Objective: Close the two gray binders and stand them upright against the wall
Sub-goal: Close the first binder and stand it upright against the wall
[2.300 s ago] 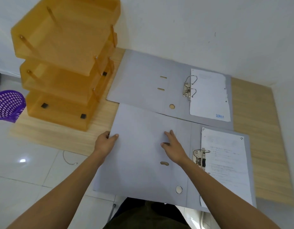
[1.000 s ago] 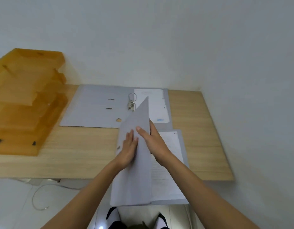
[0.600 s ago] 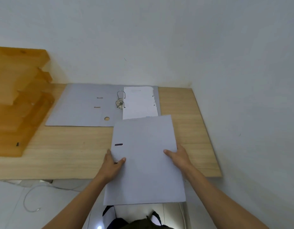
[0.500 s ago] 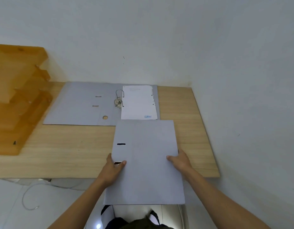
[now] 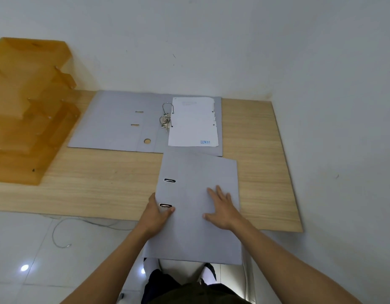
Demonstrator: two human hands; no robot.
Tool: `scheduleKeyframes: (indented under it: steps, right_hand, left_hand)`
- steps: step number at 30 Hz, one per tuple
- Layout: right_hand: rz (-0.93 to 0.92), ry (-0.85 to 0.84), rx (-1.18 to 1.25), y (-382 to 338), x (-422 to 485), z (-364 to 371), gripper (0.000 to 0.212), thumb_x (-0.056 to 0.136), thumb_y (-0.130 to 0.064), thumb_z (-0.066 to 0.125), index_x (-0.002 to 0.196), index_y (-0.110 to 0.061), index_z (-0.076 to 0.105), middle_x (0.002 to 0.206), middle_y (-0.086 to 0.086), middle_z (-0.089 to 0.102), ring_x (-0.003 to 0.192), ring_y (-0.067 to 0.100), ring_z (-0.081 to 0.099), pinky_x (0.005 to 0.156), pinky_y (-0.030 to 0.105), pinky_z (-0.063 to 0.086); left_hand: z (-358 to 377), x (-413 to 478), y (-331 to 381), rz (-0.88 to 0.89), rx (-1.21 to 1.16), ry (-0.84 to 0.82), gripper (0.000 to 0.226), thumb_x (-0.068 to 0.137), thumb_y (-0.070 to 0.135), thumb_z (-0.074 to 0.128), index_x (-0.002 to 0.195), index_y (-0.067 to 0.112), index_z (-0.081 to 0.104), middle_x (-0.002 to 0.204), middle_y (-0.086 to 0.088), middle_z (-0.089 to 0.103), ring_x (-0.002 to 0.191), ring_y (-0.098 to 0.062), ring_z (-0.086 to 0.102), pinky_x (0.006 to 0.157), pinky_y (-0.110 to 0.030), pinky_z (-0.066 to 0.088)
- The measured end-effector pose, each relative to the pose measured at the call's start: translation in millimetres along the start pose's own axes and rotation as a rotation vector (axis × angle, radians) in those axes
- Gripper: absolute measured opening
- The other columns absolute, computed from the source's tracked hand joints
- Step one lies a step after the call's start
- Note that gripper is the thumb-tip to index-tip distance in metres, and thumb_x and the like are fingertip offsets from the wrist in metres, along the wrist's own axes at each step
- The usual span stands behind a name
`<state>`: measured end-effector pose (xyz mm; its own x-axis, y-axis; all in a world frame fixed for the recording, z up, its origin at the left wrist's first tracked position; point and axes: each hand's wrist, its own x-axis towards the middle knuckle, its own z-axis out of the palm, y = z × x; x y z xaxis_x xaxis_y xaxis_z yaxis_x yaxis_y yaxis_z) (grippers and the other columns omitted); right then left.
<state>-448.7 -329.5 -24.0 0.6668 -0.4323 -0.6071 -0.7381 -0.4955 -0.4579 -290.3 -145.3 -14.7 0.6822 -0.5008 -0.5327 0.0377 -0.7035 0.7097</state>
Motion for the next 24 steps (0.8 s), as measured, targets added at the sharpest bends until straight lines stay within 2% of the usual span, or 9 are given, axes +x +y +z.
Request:
scheduleKeyframes:
  steps: [3,5,8,10,12,15,18,21,24]
  right_hand:
    - [-0.009,-0.012,0.006,12,-3,4,0.096,0.09,-0.04,0.063,0.158,-0.038,-0.004,0.167,-0.008,-0.02,0.154,0.031,-0.016,0.12,0.062,0.015]
    - [-0.006,-0.016,0.052,12,-3,2,0.094,0.089,-0.04,0.063,0.158,-0.037,0.0,0.167,-0.008,-0.018,0.154,0.03,-0.015,0.12,0.061,0.014]
    - [0.014,-0.037,0.165,8,-2,-5,0.09,0.09,-0.043,0.063,0.159,-0.034,0.005,0.168,-0.008,-0.014,0.154,0.029,-0.016,0.121,0.061,0.011]
    - [0.046,-0.044,0.269,4,-5,-10,0.087,0.091,-0.045,0.061,0.159,-0.032,0.009,0.168,-0.008,-0.013,0.153,0.029,-0.018,0.122,0.06,0.007]
    - [0.072,-0.044,0.392,1,-10,-16,0.081,0.094,-0.048,0.056,0.16,-0.031,0.01,0.168,-0.006,-0.014,0.152,0.029,-0.022,0.123,0.055,0.003]
    - [0.104,-0.02,0.572,-7,-21,-28,0.073,0.099,-0.053,0.043,0.16,-0.032,0.007,0.168,-0.006,-0.016,0.152,0.028,-0.023,0.123,0.051,-0.001]
    - [0.124,0.023,0.677,-20,-35,-44,0.07,0.101,-0.057,0.032,0.159,-0.033,0.0,0.168,-0.006,-0.017,0.153,0.029,-0.02,0.123,0.054,-0.002]
    - [0.113,0.041,0.689,-33,-48,-59,0.075,0.099,-0.063,0.026,0.158,-0.032,-0.01,0.167,-0.002,-0.02,0.153,0.032,-0.02,0.123,0.054,-0.006]
    - [0.092,0.034,0.731,-38,-63,-81,0.087,0.092,-0.074,0.023,0.157,-0.032,-0.016,0.167,-0.001,-0.022,0.153,0.029,-0.021,0.123,0.053,-0.008]
  left_hand:
    - [1,2,-2,-0.015,0.008,-0.003,0.081,0.088,0.032,0.075,0.152,0.013,0.03,0.141,-0.007,0.053,0.129,-0.032,0.055,0.093,-0.032,0.041]
    - [-1,6,-2,-0.012,-0.015,-0.011,0.075,0.085,0.028,0.078,0.147,0.011,0.04,0.133,-0.004,0.058,0.126,-0.031,0.058,0.092,-0.032,0.044]
    - [-3,13,1,-0.08,-0.145,-0.007,0.064,0.081,0.024,0.082,0.137,0.01,0.055,0.123,-0.005,0.069,0.107,-0.027,0.069,0.08,-0.033,0.053]
    - [-7,11,8,-0.186,-0.303,-0.035,0.059,0.081,0.037,0.08,0.132,0.013,0.062,0.118,-0.005,0.074,0.097,-0.023,0.072,0.074,-0.034,0.055]
    - [-8,6,18,-0.273,-0.413,-0.1,0.056,0.082,0.058,0.07,0.121,0.019,0.07,0.114,-0.005,0.077,0.097,-0.023,0.073,0.071,-0.034,0.054]
    - [-5,1,32,-0.243,-0.532,-0.262,0.074,0.082,0.077,0.053,0.127,0.021,0.071,0.121,-0.013,0.075,0.108,-0.032,0.071,0.085,-0.04,0.054]
    - [4,-8,61,-0.171,-0.673,-0.484,0.079,0.08,0.081,0.052,0.131,0.024,0.069,0.131,-0.015,0.07,0.121,-0.035,0.068,0.096,-0.048,0.056]
    - [16,-16,96,-0.147,-0.687,-0.582,0.076,0.077,0.08,0.059,0.131,0.028,0.069,0.134,-0.016,0.069,0.123,-0.037,0.066,0.095,-0.049,0.056]
    - [23,-26,129,-0.065,-0.626,-0.662,0.063,0.079,0.07,0.067,0.127,0.03,0.072,0.135,-0.013,0.069,0.122,-0.033,0.067,0.091,-0.044,0.059]
